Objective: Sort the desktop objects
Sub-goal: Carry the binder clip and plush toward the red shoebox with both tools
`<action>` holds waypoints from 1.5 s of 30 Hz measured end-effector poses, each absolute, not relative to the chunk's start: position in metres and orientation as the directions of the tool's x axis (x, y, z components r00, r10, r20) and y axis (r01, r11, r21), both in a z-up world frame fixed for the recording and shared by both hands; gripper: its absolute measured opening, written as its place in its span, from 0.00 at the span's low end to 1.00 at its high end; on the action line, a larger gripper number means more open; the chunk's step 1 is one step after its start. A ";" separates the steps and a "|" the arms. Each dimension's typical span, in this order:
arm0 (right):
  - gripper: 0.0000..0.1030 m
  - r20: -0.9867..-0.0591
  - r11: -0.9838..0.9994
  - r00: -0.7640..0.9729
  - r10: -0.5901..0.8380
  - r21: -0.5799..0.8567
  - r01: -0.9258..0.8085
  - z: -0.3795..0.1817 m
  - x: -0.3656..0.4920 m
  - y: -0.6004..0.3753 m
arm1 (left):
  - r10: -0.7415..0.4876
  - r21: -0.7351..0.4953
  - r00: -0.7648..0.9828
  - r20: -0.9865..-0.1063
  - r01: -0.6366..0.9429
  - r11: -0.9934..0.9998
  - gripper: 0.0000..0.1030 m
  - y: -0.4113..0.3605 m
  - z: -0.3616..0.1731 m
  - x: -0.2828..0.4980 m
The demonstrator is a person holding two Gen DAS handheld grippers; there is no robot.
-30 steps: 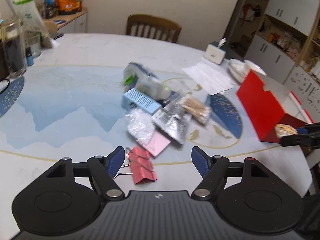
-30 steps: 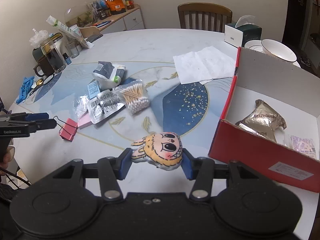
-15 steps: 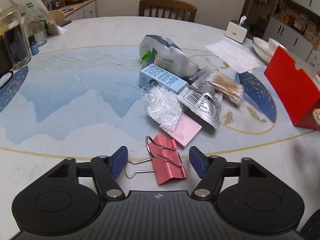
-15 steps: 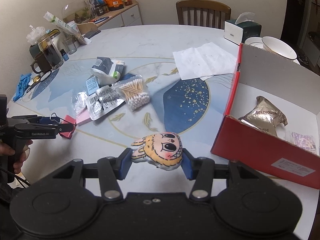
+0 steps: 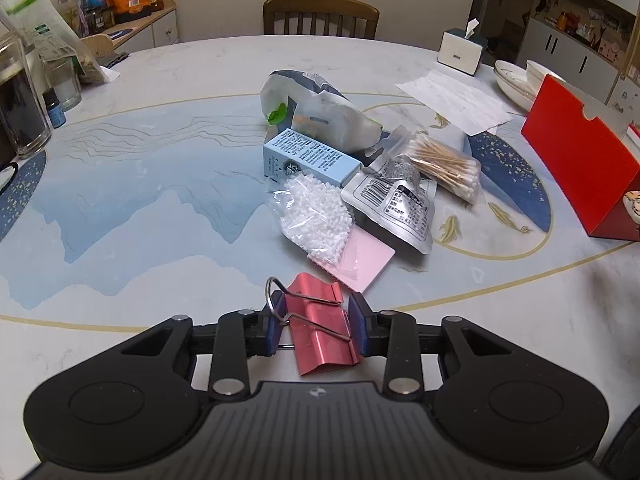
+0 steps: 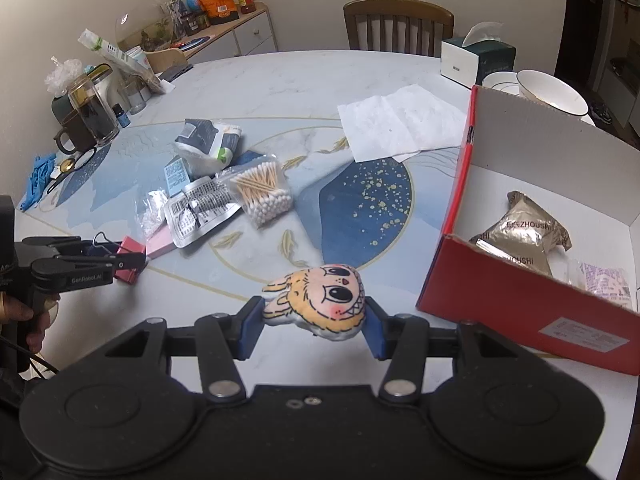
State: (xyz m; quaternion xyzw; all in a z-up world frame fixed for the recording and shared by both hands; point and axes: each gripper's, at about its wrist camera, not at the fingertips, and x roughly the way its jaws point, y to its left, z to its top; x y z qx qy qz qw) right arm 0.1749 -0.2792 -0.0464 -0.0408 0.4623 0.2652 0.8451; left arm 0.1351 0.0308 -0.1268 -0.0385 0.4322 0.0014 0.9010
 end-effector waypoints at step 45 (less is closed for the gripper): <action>0.49 -0.718 0.941 0.634 0.287 0.087 -0.328 -0.019 0.240 -0.439 | -0.313 -0.128 0.682 -0.661 0.308 0.943 0.31 -0.147 -0.019 0.230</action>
